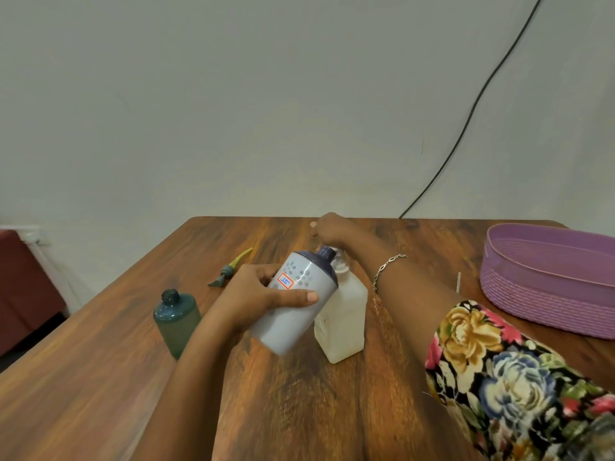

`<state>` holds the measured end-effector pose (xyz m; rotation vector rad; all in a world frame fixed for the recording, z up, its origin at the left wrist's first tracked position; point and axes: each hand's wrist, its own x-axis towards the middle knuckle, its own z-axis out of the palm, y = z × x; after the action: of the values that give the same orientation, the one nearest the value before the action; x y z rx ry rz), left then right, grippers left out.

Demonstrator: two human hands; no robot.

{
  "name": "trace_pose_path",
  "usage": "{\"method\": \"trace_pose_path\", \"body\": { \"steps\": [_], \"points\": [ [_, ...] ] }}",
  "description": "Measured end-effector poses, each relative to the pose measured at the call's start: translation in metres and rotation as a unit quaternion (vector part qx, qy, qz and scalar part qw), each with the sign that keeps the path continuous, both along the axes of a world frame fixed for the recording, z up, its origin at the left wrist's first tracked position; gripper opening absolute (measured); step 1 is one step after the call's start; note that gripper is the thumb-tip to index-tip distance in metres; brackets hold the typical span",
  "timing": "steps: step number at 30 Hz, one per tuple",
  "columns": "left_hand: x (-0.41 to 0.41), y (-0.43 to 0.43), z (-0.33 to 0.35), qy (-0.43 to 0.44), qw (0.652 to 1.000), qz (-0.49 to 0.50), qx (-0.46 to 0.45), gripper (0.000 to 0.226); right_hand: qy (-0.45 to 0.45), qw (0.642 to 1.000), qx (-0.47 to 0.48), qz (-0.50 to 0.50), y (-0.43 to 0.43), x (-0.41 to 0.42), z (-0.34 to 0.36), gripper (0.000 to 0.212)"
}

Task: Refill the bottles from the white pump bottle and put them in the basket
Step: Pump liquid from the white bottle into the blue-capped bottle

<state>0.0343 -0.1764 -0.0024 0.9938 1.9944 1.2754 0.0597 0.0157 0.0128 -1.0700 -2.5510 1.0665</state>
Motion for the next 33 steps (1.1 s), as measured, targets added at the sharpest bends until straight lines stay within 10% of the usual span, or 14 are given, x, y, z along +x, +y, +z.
{"method": "trace_pose_path", "body": {
  "steps": [33],
  "points": [
    [-0.001, 0.003, -0.004, 0.018, 1.0, -0.007, -0.01, 0.033, 0.061, 0.991, -0.117, -0.034, -0.005, 0.009, -0.001, 0.029]
  ]
}}
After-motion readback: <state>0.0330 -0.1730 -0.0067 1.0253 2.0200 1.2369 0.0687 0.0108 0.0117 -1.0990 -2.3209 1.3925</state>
